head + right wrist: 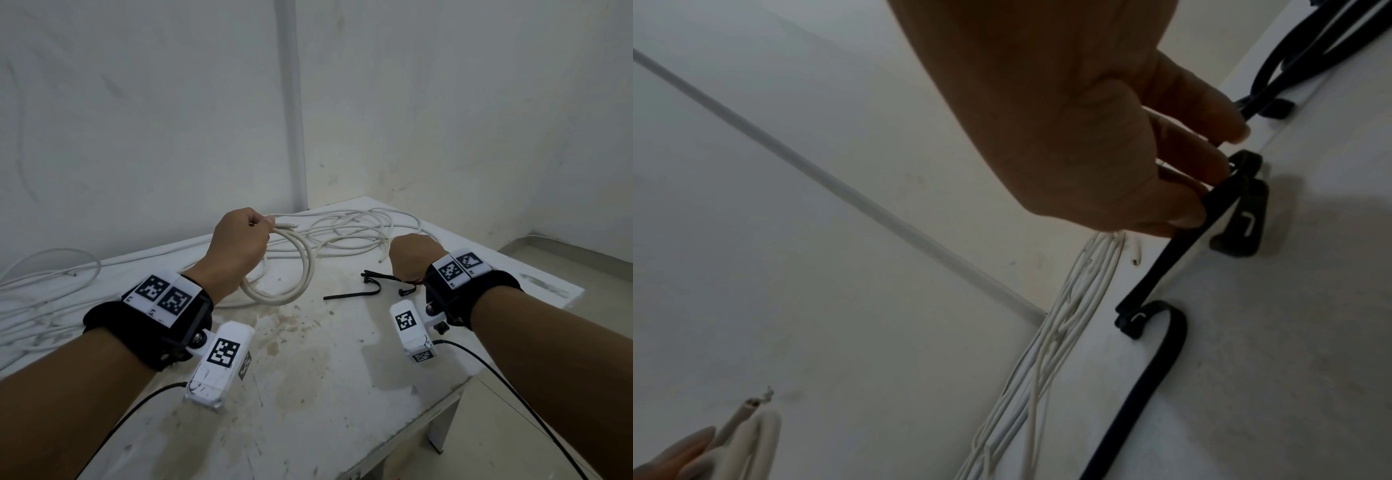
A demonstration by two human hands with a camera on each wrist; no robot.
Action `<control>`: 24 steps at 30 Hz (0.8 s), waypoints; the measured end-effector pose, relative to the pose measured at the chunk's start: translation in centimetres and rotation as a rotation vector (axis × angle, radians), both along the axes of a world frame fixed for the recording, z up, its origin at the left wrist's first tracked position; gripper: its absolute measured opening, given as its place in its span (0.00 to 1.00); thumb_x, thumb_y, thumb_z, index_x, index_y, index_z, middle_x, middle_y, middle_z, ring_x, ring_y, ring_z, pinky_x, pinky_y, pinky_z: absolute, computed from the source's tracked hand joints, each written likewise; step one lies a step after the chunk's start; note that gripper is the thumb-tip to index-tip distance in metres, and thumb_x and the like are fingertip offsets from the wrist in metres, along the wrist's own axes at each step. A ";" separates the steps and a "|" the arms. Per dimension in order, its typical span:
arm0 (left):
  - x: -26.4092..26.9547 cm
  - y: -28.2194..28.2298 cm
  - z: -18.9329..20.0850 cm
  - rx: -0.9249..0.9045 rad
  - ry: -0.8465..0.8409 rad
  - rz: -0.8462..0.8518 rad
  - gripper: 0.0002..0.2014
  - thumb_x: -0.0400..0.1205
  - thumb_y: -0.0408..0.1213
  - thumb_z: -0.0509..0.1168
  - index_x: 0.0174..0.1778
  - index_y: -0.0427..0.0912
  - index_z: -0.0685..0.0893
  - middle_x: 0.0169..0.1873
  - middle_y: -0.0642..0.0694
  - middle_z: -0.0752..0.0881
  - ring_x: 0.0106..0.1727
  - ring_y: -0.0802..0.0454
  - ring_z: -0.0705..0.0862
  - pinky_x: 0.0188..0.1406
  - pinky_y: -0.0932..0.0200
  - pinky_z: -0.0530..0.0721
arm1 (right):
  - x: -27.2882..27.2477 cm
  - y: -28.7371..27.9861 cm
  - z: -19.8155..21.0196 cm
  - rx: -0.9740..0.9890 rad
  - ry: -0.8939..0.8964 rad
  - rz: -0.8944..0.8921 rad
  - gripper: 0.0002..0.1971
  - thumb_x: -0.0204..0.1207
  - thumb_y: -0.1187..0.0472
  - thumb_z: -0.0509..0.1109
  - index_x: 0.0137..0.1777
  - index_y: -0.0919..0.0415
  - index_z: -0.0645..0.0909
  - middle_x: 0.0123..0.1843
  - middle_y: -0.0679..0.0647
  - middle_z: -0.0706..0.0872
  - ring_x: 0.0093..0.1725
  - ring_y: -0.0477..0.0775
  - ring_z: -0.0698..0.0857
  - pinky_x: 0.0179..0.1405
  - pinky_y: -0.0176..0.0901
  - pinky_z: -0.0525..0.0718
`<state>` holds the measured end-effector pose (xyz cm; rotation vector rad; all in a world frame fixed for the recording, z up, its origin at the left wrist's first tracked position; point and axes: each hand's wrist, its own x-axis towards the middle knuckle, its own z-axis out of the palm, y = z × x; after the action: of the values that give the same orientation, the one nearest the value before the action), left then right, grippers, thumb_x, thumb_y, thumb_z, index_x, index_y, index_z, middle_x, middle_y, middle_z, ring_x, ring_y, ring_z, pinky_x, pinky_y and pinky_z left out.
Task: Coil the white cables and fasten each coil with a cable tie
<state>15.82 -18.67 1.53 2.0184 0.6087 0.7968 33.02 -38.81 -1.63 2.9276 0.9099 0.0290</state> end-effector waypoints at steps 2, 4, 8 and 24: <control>0.0 0.0 0.0 -0.002 0.003 -0.001 0.12 0.87 0.42 0.63 0.38 0.44 0.82 0.31 0.46 0.80 0.22 0.53 0.70 0.24 0.59 0.67 | -0.2 -0.1 0.1 0.020 -0.005 -0.005 0.18 0.81 0.64 0.61 0.30 0.58 0.63 0.31 0.51 0.69 0.44 0.58 0.76 0.45 0.44 0.76; 0.0 -0.1 0.0 -0.002 0.001 -0.004 0.12 0.87 0.41 0.63 0.38 0.44 0.82 0.31 0.46 0.80 0.23 0.53 0.70 0.24 0.59 0.67 | -0.7 -0.1 0.4 0.006 0.006 -0.020 0.16 0.79 0.64 0.64 0.30 0.58 0.66 0.31 0.51 0.71 0.41 0.57 0.77 0.44 0.44 0.78; -0.1 0.0 0.0 0.007 -0.002 0.005 0.12 0.87 0.42 0.63 0.38 0.44 0.82 0.32 0.45 0.81 0.23 0.52 0.70 0.25 0.59 0.67 | -1.7 0.1 0.8 -0.116 0.140 -0.060 0.09 0.68 0.67 0.70 0.28 0.60 0.77 0.28 0.53 0.80 0.31 0.54 0.81 0.38 0.40 0.82; -1.6 0.3 0.4 0.000 -0.012 0.034 0.13 0.87 0.43 0.63 0.38 0.43 0.82 0.32 0.44 0.80 0.23 0.52 0.69 0.24 0.59 0.68 | -1.9 2.5 3.2 0.116 0.245 0.056 0.09 0.64 0.74 0.66 0.26 0.64 0.81 0.19 0.53 0.84 0.25 0.56 0.85 0.32 0.46 0.90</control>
<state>14.24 -18.35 1.95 2.0066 0.6371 0.8287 31.14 -36.34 1.61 3.0600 1.0565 -0.2895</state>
